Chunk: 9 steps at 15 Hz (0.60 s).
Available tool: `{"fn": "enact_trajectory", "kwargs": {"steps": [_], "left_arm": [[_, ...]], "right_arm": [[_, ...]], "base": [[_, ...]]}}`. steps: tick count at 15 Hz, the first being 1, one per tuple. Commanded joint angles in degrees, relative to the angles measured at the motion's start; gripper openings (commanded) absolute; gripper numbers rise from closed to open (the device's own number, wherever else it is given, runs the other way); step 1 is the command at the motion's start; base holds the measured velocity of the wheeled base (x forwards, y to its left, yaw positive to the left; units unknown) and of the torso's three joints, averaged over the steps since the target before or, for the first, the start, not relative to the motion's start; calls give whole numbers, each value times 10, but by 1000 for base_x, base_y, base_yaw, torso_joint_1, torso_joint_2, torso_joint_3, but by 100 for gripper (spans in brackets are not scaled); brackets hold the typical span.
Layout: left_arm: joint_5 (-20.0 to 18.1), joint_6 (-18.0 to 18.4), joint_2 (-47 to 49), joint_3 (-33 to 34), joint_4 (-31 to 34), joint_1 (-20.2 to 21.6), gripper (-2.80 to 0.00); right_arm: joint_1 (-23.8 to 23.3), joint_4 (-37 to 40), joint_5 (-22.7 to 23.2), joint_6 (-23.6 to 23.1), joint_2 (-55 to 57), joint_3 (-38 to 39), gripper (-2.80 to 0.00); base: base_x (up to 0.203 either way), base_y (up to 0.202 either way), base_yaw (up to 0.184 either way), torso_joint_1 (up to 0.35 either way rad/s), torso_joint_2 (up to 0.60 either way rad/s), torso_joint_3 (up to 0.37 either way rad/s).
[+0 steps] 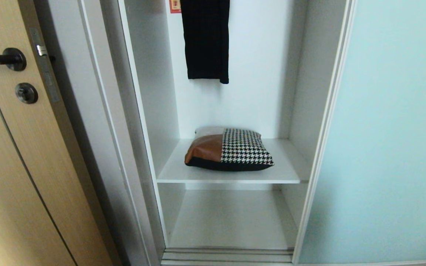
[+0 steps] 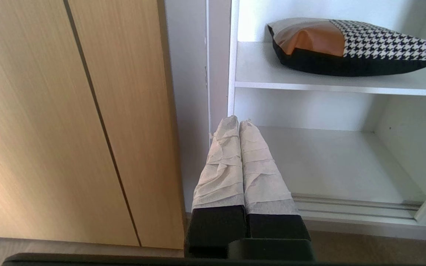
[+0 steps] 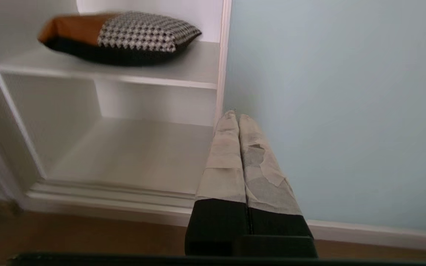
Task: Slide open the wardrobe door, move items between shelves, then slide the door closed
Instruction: Place the pillow on the lower shelf
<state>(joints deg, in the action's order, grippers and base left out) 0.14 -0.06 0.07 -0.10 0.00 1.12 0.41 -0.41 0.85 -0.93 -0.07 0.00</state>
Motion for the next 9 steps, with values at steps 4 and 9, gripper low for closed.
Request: {"fn": "enact_trajectory", "kwargs": {"steps": [4, 9], "left_arm": [[0, 0, 1, 0, 0, 0, -280], [1, 2, 1, 0, 1, 0, -280]], "right_arm": [[0, 1, -1, 16, -1, 0, -280], [0, 1, -1, 16, -1, 0, -280]], "base": [[0, 0, 0, 0, 0, 0], [0, 0, 0, 0, 0, 0]]}}
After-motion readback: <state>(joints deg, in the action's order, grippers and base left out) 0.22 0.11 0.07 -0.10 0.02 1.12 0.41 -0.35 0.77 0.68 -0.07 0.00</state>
